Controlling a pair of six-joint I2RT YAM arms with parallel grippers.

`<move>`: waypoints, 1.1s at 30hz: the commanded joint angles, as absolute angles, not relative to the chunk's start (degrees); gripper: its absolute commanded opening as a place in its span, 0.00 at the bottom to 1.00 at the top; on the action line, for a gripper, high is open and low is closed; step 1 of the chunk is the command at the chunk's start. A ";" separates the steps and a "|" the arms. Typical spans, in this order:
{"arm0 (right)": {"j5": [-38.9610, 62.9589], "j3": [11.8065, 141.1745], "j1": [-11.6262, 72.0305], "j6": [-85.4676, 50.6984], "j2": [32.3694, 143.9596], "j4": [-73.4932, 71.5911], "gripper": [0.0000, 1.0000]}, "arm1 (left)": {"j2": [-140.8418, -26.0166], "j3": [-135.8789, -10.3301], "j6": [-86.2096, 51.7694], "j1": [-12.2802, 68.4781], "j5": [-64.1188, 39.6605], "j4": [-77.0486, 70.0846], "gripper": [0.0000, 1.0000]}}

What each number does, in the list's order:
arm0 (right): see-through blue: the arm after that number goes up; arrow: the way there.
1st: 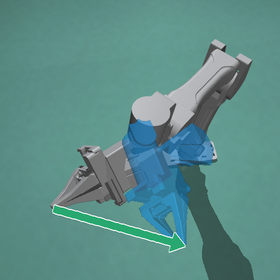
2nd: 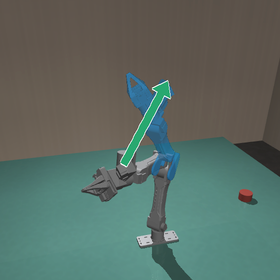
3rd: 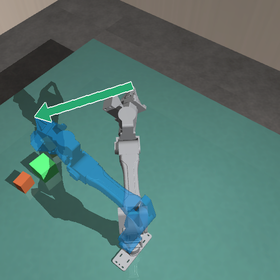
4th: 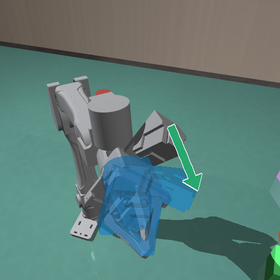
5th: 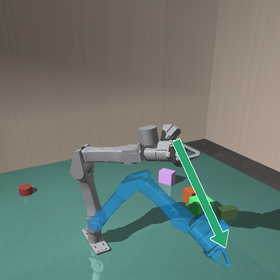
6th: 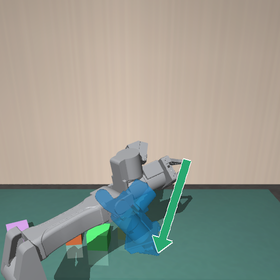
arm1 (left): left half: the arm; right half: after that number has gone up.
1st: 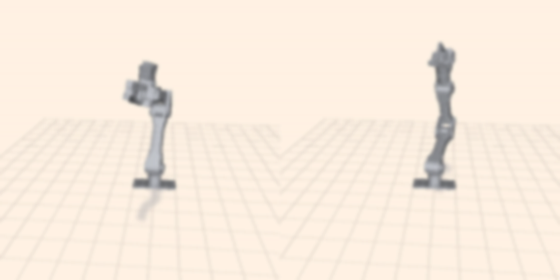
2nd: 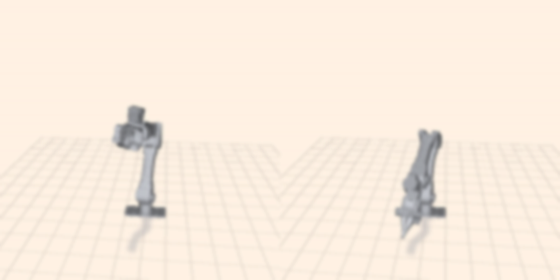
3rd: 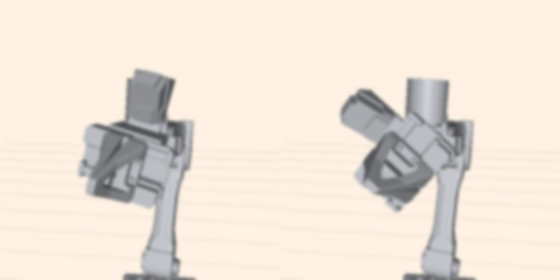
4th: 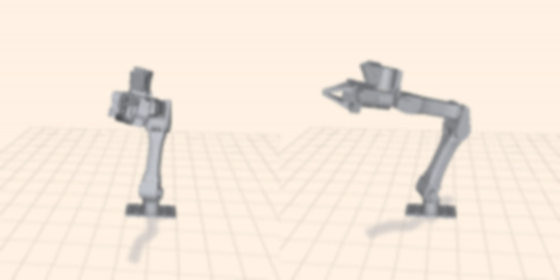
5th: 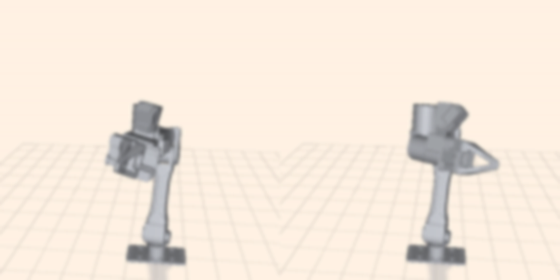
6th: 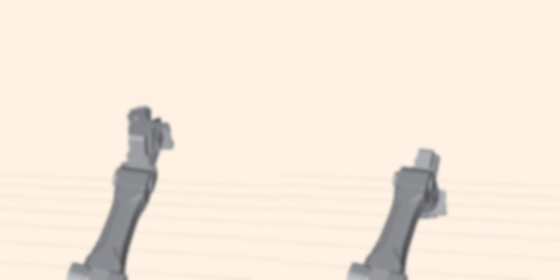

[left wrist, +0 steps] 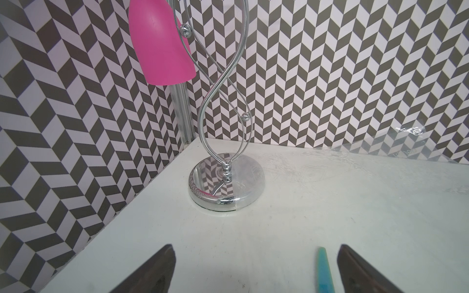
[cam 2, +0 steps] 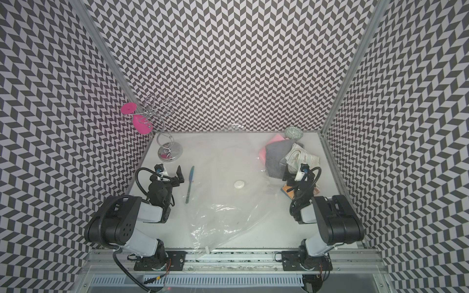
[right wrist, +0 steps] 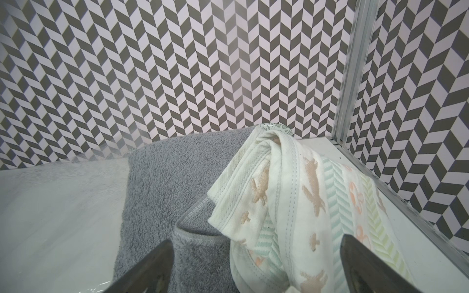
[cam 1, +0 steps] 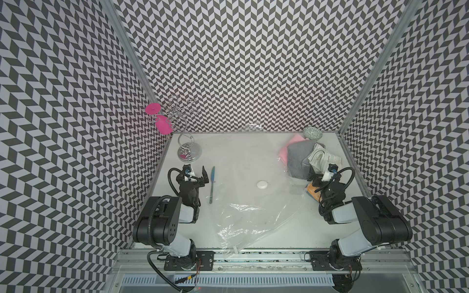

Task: Place the folded towel into the vacuum bag
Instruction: Open the vacuum bag at the center of the board.

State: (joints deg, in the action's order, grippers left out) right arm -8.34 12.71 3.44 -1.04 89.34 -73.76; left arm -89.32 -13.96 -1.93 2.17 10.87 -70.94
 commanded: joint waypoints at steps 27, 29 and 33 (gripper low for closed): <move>-9.89 27.89 7.50 4.00 80.79 -45.52 0.88 | -80.36 -27.38 4.27 6.40 9.93 -46.63 1.00; -18.67 31.29 11.03 0.19 78.76 -42.78 0.83 | -79.10 -29.70 3.69 8.31 9.96 -45.13 1.00; -23.40 42.23 17.95 -10.00 74.38 -29.19 0.82 | -80.10 -39.75 -5.36 14.25 10.53 -27.87 1.00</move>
